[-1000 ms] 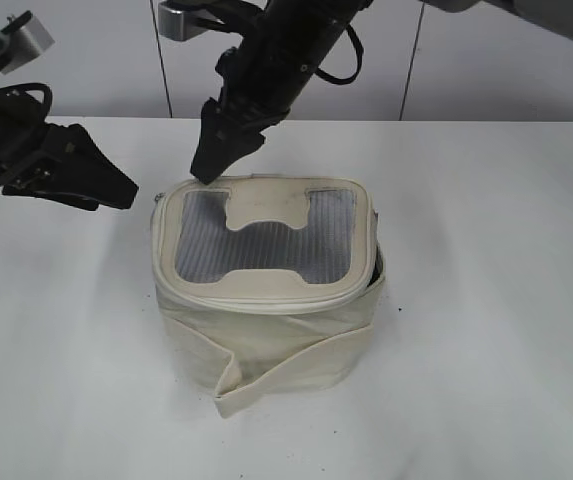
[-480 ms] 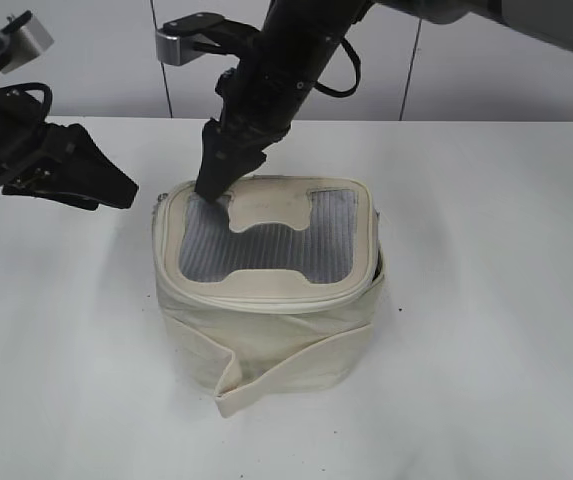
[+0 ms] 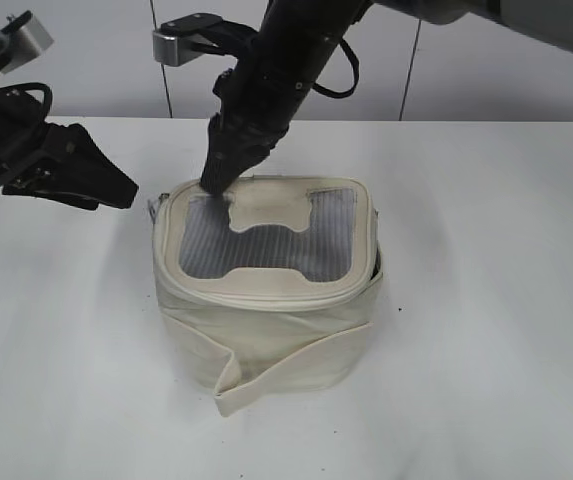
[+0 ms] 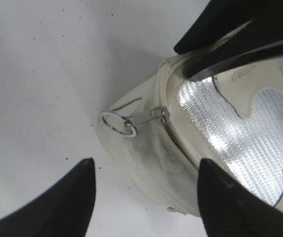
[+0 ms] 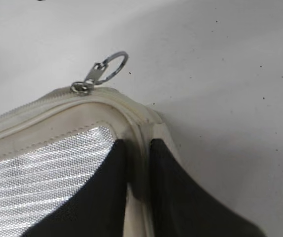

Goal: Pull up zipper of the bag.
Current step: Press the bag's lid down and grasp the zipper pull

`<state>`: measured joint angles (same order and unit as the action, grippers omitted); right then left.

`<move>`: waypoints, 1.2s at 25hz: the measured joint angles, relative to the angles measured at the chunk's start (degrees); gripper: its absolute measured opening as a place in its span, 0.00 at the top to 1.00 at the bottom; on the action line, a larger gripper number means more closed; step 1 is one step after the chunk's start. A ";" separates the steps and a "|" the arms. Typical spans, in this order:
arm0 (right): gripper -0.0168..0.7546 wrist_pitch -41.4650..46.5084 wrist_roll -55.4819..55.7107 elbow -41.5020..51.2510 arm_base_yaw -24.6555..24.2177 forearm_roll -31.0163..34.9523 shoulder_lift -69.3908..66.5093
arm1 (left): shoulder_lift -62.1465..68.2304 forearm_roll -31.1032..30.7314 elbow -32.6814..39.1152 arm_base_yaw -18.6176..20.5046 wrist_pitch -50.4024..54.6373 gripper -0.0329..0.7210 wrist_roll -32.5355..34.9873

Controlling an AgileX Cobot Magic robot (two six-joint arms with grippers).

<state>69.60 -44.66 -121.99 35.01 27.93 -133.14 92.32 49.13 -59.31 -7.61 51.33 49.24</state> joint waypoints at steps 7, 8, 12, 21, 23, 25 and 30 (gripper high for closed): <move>0.93 0.32 0.10 0.04 0.20 0.17 0.06 | 0.00 0.00 0.00 0.00 0.00 0.30 0.00; 0.93 0.32 0.10 0.11 0.20 0.17 0.19 | 0.00 0.00 0.00 0.00 0.00 0.30 0.00; 0.93 0.58 0.21 0.54 0.25 -0.62 1.22 | 0.00 -0.12 0.00 0.00 0.00 0.30 0.00; 0.93 0.58 0.21 0.60 0.31 -0.65 1.28 | 0.00 -2.22 0.00 -2.27 -2.94 0.30 4.66; 0.93 0.63 0.21 0.60 0.31 -0.65 1.28 | 0.00 -3.06 -0.33 -2.35 -5.56 0.30 4.83; 0.93 0.62 0.23 0.60 0.31 -0.65 1.28 | 0.00 -4.11 -1.31 -2.35 -6.67 0.30 4.90; 0.93 0.62 0.23 0.60 0.31 -0.65 1.28 | 0.00 -4.07 -4.89 -2.35 -5.61 0.30 4.18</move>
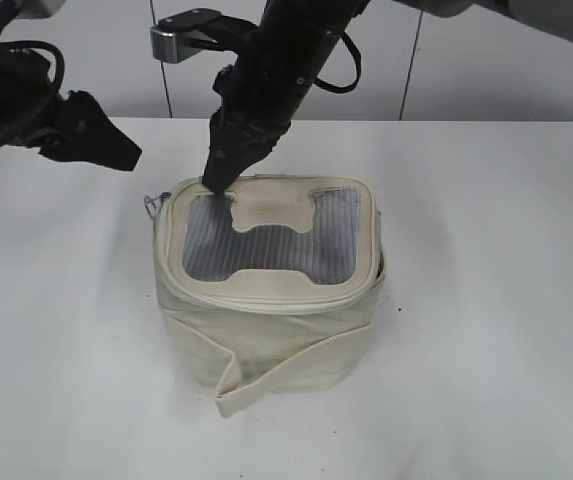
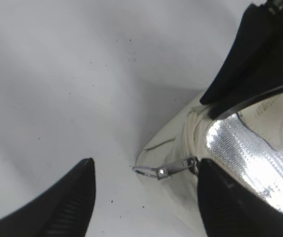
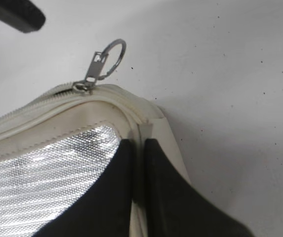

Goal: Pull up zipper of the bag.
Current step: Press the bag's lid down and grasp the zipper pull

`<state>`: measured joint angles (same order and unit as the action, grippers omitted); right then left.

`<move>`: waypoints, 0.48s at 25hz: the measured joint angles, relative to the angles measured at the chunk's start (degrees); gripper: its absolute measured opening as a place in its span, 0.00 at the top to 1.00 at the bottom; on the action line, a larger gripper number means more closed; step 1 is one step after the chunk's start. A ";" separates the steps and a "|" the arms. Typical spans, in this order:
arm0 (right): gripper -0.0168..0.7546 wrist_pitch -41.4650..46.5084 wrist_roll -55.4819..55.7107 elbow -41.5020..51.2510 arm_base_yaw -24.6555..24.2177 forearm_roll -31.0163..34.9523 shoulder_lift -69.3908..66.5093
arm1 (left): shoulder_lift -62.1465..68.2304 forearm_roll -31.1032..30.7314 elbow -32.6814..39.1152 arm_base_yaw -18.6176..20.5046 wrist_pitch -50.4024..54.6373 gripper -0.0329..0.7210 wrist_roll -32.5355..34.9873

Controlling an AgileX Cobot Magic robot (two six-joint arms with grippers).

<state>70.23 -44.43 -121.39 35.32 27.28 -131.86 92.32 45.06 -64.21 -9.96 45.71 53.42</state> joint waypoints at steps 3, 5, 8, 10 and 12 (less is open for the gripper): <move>0.93 0.00 0.05 0.00 0.00 0.00 0.00 | 0.00 -4.52 -0.14 0.00 -1.08 0.30 3.05; 0.93 0.00 0.05 0.00 0.00 0.00 0.00 | 0.00 -8.90 -0.14 0.00 -0.96 0.30 5.50; 0.93 0.00 0.05 0.00 0.00 0.00 0.00 | 0.00 -10.96 -0.14 -0.62 0.25 0.30 7.84; 0.93 0.00 0.05 0.00 0.00 0.00 0.00 | 0.00 -10.83 -0.14 -1.83 1.32 0.30 9.52; 0.93 0.00 0.05 0.00 0.00 0.00 0.00 | 0.00 -10.89 -0.14 -3.32 1.69 0.30 10.70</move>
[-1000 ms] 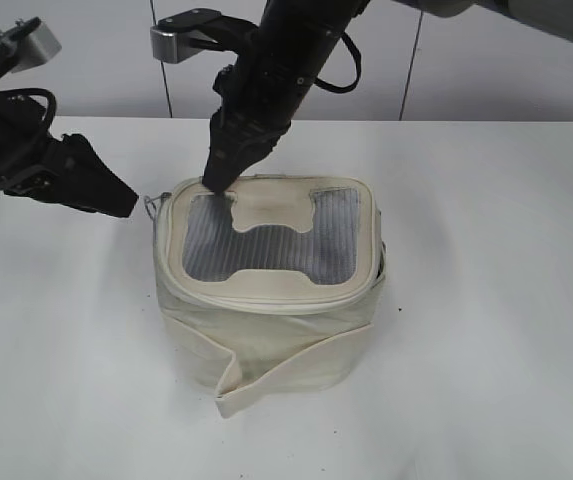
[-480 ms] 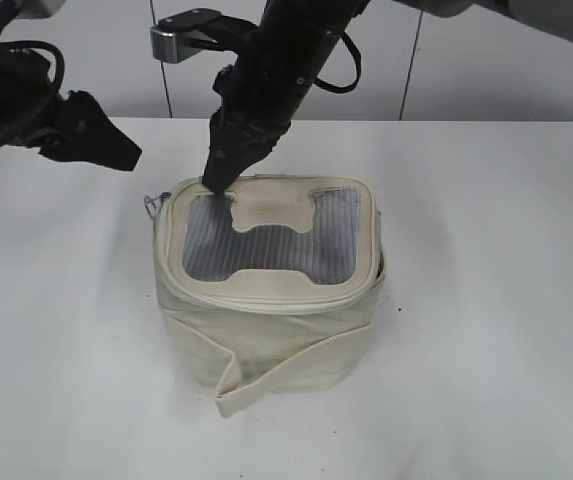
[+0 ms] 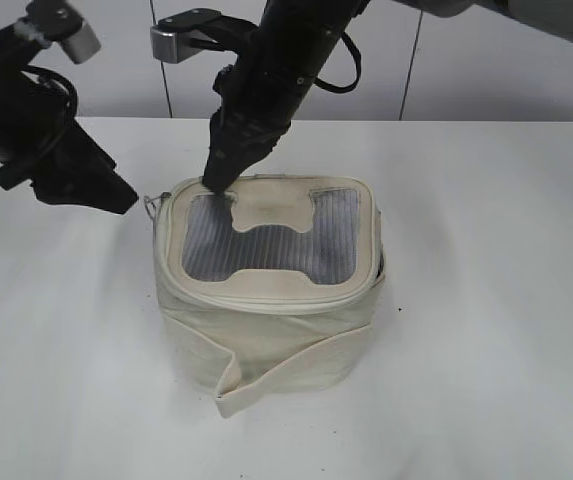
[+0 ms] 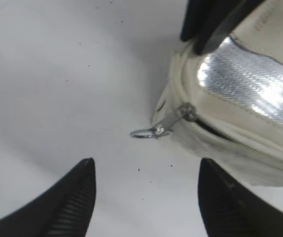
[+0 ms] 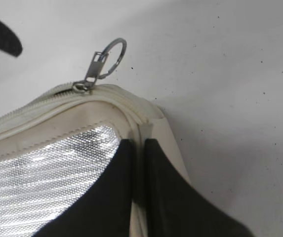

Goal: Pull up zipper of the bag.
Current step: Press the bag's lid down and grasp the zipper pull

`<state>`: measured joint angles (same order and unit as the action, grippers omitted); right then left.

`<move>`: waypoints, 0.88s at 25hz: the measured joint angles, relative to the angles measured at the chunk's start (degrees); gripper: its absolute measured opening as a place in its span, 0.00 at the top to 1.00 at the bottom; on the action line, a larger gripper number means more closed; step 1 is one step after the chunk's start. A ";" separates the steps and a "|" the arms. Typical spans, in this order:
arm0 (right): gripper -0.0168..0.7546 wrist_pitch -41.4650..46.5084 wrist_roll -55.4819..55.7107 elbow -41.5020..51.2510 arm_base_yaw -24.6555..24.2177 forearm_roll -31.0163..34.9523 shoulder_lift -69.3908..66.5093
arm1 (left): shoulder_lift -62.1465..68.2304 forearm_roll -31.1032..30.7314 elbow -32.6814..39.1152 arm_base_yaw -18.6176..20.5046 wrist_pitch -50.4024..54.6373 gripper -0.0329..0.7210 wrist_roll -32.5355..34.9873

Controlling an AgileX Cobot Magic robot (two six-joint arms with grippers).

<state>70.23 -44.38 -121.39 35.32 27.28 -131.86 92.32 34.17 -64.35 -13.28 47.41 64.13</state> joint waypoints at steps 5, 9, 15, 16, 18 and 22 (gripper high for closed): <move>0.93 0.00 0.00 0.00 0.00 0.00 0.00 | 0.00 -0.06 0.00 -2.04 -1.31 0.30 1.53; 0.93 0.00 0.05 0.00 0.00 0.00 0.00 | 0.19 -0.29 0.00 -2.81 -2.38 0.30 1.97; 0.93 0.00 0.05 0.00 0.00 0.00 0.00 | 3.89 -0.98 0.00 -5.01 -3.42 0.30 2.68; 0.93 0.00 0.05 0.00 0.00 0.00 0.00 | 4.34 -1.11 0.00 -5.27 -3.85 0.30 2.68; 0.93 0.00 0.05 0.00 0.00 -0.04 0.00 | 4.69 -1.24 0.00 -5.81 -4.46 0.34 2.68; 0.93 0.00 0.05 0.00 0.00 -0.25 0.00 | 4.69 -1.42 0.00 -6.49 -4.48 0.61 2.74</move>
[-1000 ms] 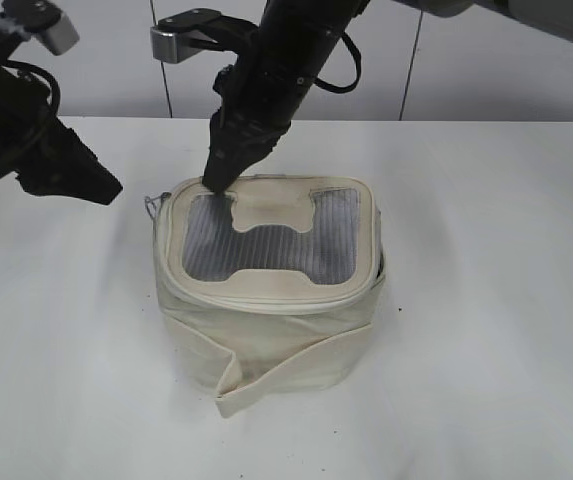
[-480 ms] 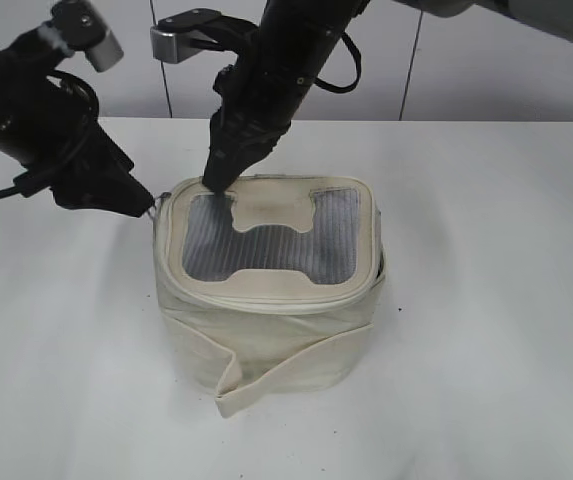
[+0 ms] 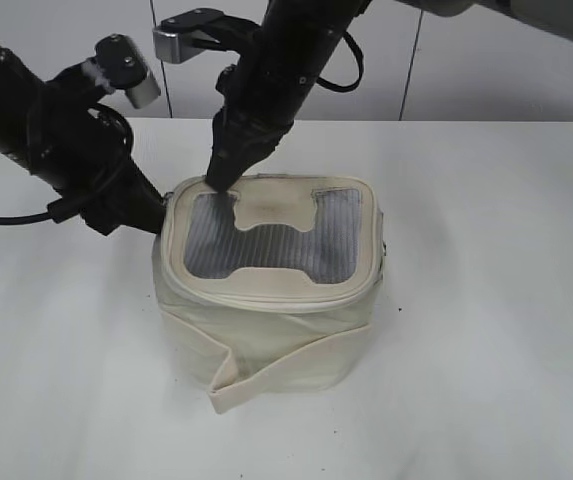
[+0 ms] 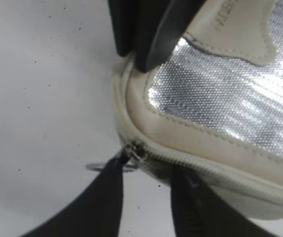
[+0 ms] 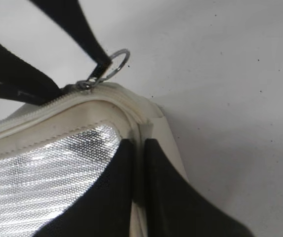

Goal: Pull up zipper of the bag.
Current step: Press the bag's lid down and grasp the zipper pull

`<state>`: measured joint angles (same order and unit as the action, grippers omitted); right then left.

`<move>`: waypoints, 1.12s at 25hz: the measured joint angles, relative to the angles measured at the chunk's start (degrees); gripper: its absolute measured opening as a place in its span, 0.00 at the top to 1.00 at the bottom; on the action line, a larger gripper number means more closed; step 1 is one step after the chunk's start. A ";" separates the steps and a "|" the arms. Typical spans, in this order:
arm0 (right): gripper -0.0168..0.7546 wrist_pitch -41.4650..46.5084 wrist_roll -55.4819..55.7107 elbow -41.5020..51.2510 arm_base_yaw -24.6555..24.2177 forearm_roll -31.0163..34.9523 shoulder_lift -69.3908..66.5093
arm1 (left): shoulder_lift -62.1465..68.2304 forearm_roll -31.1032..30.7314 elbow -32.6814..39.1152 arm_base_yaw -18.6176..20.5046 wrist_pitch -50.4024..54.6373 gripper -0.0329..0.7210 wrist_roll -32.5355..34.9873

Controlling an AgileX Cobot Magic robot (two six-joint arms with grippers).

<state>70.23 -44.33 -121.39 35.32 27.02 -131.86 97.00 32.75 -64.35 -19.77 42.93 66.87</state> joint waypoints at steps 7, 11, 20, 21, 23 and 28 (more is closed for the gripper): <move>0.93 -0.05 0.11 0.00 0.00 -0.44 0.00 | -0.28 -0.62 0.00 -0.12 0.24 0.96 0.10; 0.93 -0.05 0.11 0.00 0.00 -0.44 0.00 | -1.04 -1.02 -0.04 0.06 1.52 0.96 -1.07; 0.93 -0.05 1.09 0.00 0.00 -1.38 0.06 | -1.24 -5.10 -0.04 0.06 6.22 0.96 -8.38; 0.93 -0.05 1.14 0.00 0.00 -1.40 0.06 | -1.24 -5.23 -0.04 0.06 6.46 0.96 -8.99; 0.93 -0.05 1.24 0.00 0.00 -1.40 0.06 | -1.24 -5.23 -0.04 0.06 6.85 0.96 -9.72; 0.93 -0.05 1.43 0.00 0.00 -1.45 0.08 | -1.31 -7.51 -0.04 0.19 6.21 0.96 -10.35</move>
<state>70.17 -42.90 -121.39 35.32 25.58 -131.79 95.70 25.24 -64.39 -19.58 49.14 56.52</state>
